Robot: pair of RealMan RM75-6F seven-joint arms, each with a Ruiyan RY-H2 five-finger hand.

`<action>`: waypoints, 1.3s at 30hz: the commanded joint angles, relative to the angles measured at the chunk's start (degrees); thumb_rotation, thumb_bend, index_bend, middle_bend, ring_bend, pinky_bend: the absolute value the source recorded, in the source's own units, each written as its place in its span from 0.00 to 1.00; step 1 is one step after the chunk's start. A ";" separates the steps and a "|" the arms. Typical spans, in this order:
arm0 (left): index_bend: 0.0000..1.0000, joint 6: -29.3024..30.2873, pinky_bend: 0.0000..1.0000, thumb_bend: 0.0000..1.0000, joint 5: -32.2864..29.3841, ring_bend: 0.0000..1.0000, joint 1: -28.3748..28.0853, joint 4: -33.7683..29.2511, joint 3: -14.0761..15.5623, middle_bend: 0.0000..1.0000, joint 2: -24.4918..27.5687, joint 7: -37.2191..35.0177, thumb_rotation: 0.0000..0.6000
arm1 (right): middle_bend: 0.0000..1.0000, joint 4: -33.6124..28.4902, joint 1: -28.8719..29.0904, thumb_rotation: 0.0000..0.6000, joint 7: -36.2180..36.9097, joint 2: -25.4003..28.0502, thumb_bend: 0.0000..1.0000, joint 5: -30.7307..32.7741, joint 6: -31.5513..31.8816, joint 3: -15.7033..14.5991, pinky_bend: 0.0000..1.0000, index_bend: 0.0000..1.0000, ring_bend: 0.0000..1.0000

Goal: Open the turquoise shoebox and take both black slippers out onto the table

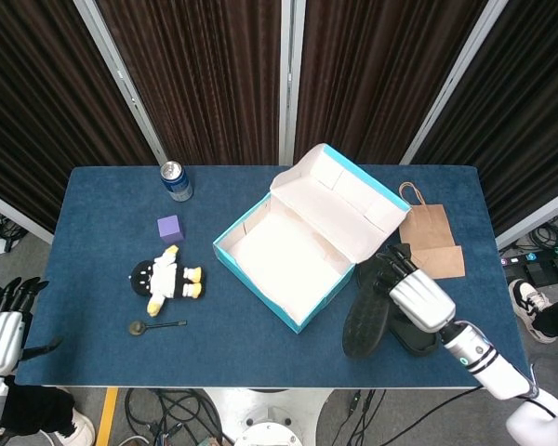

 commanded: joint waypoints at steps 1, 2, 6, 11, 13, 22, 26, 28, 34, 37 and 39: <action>0.16 0.05 0.13 0.00 0.11 0.02 -0.03 0.10 0.05 0.10 -0.06 -0.13 1.00 | 0.21 1.58 0.97 1.00 -3.30 -3.08 0.10 0.03 -3.37 1.27 0.00 0.35 0.00; 0.16 0.06 0.13 0.00 0.10 0.02 -0.02 0.14 0.07 0.10 -0.07 -0.17 1.00 | 0.17 1.69 1.07 1.00 -4.03 -3.66 0.07 0.14 -3.86 1.55 0.00 0.27 0.00; 0.16 0.01 0.13 0.00 -0.29 0.02 0.12 0.55 0.11 0.10 -0.25 -0.50 1.00 | 0.01 1.00 1.03 1.00 -8.25 -5.25 0.00 2.20 -6.83 2.70 0.00 0.01 0.00; 0.16 0.23 0.13 0.00 -0.19 0.02 0.29 1.16 0.25 0.10 -0.52 -1.07 1.00 | 0.00 -1.23 0.42 1.00 -9.69 -4.74 0.00 3.97 -7.99 3.57 0.00 0.00 0.00; 0.16 0.23 0.13 0.00 -0.20 0.02 0.28 1.33 0.24 0.10 -0.62 -1.23 1.00 | 0.00 -1.99 0.02 1.00 -9.65 -3.84 0.00 4.27 -7.86 3.74 0.00 0.00 0.00; 0.16 0.37 0.13 0.00 0.12 0.02 -0.14 1.60 -0.09 0.10 -0.66 -1.40 1.00 | 0.00 -6.55 -4.31 1.00 1.67 3.36 0.00 4.27 0.99 5.38 0.00 0.00 0.00; 0.16 0.33 0.13 0.00 0.13 0.02 -0.54 1.55 -0.44 0.10 -0.82 -1.10 1.00 | 0.11 -5.49 -8.45 1.00 5.36 4.63 0.02 7.53 7.23 7.64 0.00 0.03 0.00; 0.16 0.33 0.13 0.00 0.06 0.02 -0.74 1.85 -0.67 0.10 -1.14 -1.01 1.00 | 0.18 -5.51 -10.92 1.00 5.29 5.32 0.07 10.75 8.83 8.51 0.06 0.15 0.03; 0.16 -0.07 0.13 0.00 -0.28 0.02 -1.34 2.26 -1.05 0.10 -1.96 0.28 1.00 | 0.18 -11.25 -17.66 1.00 6.40 9.38 0.12 16.13 9.57 6.62 0.11 0.20 0.03; 0.16 -0.05 0.13 0.00 -0.39 0.02 -1.48 1.93 -1.10 0.10 -2.56 1.30 1.00 | 0.12 -13.17 -20.46 1.00 9.25 10.92 0.15 15.65 10.75 5.20 0.02 0.11 0.00; 0.16 -0.05 0.13 0.00 -0.52 0.02 -1.55 1.75 -1.07 0.10 -2.99 2.51 1.00 | 0.09 -13.08 -22.11 1.00 10.32 11.07 0.16 14.73 12.73 5.03 0.00 0.07 0.00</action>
